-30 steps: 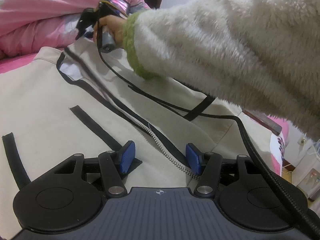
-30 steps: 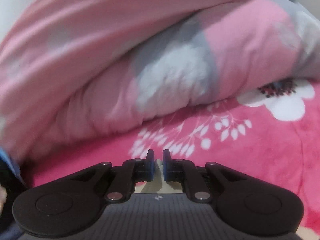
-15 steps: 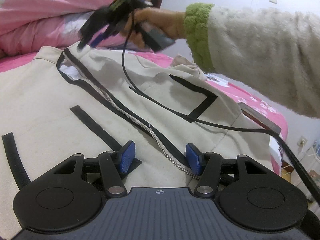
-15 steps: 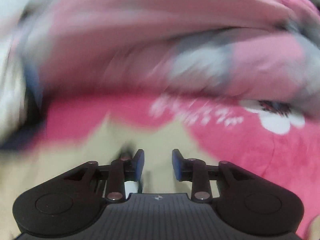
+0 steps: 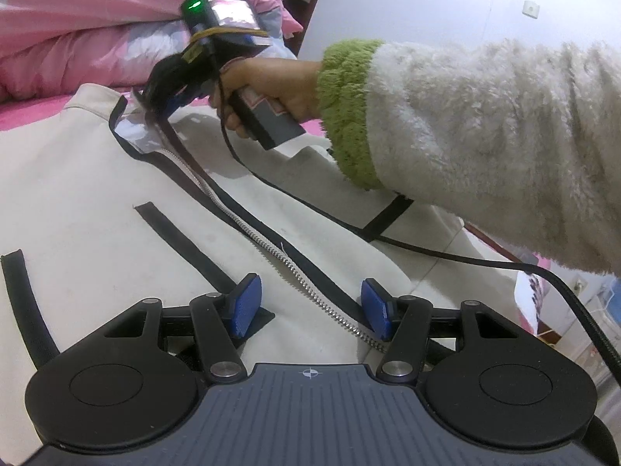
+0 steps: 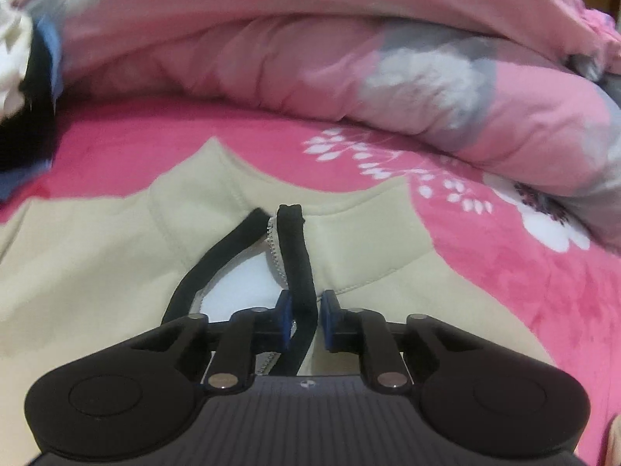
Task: Fold clothes
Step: 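Pull the zipper edge along the jacket front with the right gripper, then release the zipper edge and lift the right gripper away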
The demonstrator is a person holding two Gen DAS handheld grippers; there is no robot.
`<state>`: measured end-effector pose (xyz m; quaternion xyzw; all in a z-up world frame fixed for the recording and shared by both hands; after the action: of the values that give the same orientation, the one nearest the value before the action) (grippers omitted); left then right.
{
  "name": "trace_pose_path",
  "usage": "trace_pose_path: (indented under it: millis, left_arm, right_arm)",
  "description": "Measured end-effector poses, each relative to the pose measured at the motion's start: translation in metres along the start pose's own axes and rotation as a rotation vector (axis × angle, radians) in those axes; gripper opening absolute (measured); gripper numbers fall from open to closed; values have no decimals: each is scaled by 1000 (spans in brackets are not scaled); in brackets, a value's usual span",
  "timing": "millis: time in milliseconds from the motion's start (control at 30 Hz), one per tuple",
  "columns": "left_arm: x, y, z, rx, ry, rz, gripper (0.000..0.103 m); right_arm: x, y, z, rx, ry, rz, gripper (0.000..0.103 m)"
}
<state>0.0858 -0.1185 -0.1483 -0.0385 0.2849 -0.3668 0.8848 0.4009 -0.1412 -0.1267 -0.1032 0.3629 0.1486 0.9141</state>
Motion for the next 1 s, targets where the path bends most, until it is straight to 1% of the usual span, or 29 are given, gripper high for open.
trace_pose_path:
  millis: [133,200,267,433,500,567,633,733,767,867,933,967,1000]
  left_arm:
    - [-1,1,1,-4,0,0,57]
    - [-1,0,1,-5,0,0,57]
    - [-1,0,1,-5,0,0,57]
    - [-2,0,1,-6,-1,-1,57]
    - [-3,0,1,-12,-2,-6,57]
    - [-4,1,1,-22,-5,-16,57]
    - [-5,1,1,-35,-7,-26,57]
    - [-7,4,3,-69,-13,-49,57]
    - [-8,5,4,-85,-14,-60,57]
    - [-11,7,6,-126,-19,-89,58]
    - [-12,7,7,-143,-23,-100,58]
    - [-14,6,7,-141,-27,-100,58]
    - [-15,4,8,-138,-32,-103,58]
  right_arm:
    - [-23,-10,12,146,-107,146,15]
    - [-28,-13,17,187,-144,204,15]
    - [-23,-10,19,188,-148,241,15]
    - [11,7,8,141,-79,275,16]
    - [22,13,1,110,-62,263,17]
    - [20,13,0,115,-55,263,19]
    - [11,6,1,126,-33,230,23]
    - [-43,-13,2,128,-66,185,23]
    - [-67,-21,1,137,-89,183,23]
    - [-175,-56,-16,229,-204,210,24]
    - [-254,-79,-39,266,-286,208,25]
    - [-298,-85,-50,273,-328,190,27]
    - [-341,-91,-62,281,-369,173,34]
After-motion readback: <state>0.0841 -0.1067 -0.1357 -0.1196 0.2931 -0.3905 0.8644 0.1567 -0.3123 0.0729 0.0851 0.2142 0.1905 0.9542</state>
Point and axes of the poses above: each gripper's, at about its wrist camera, not at the fingertips, and x roughly the way its jaws point, y to its left, z to its top, the point moved 10 cm from there along x, roughly the way its jaws point, and after that the axes turned 2 degrees about z, right-handed, at the moved point
